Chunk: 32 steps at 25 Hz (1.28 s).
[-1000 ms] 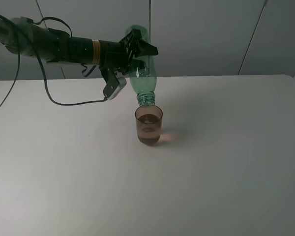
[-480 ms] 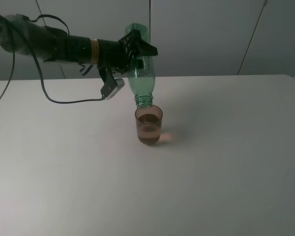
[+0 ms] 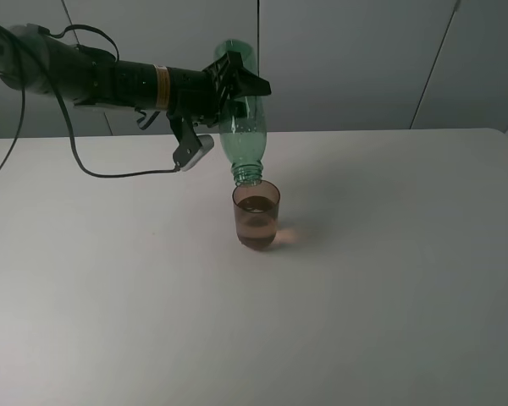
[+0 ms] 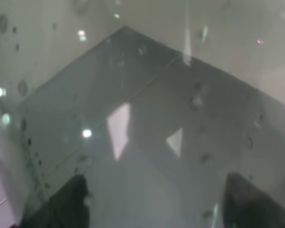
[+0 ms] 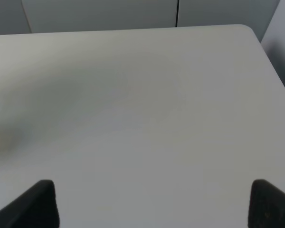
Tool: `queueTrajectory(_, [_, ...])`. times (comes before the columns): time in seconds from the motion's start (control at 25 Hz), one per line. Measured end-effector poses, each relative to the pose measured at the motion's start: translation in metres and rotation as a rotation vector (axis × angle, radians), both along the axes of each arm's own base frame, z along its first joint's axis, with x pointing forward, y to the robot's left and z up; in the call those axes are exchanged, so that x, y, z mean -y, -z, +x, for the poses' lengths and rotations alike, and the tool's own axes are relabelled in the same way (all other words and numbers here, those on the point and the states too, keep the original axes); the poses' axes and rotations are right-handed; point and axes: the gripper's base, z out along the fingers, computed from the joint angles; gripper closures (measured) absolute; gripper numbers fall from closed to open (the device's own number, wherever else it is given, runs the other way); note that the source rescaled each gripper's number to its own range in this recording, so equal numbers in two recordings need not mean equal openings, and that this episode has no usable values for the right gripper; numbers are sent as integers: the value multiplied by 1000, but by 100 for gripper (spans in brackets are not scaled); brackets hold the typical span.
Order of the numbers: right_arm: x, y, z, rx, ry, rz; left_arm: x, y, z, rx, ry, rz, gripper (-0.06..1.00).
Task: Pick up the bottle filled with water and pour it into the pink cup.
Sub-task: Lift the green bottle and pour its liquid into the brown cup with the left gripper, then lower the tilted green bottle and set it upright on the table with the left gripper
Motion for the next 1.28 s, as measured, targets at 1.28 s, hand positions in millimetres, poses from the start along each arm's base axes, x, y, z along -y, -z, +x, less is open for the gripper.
queueTrajectory(1.28, [0, 0, 0, 0, 1, 2, -31, -17, 13, -1362, -549, -1110, 94])
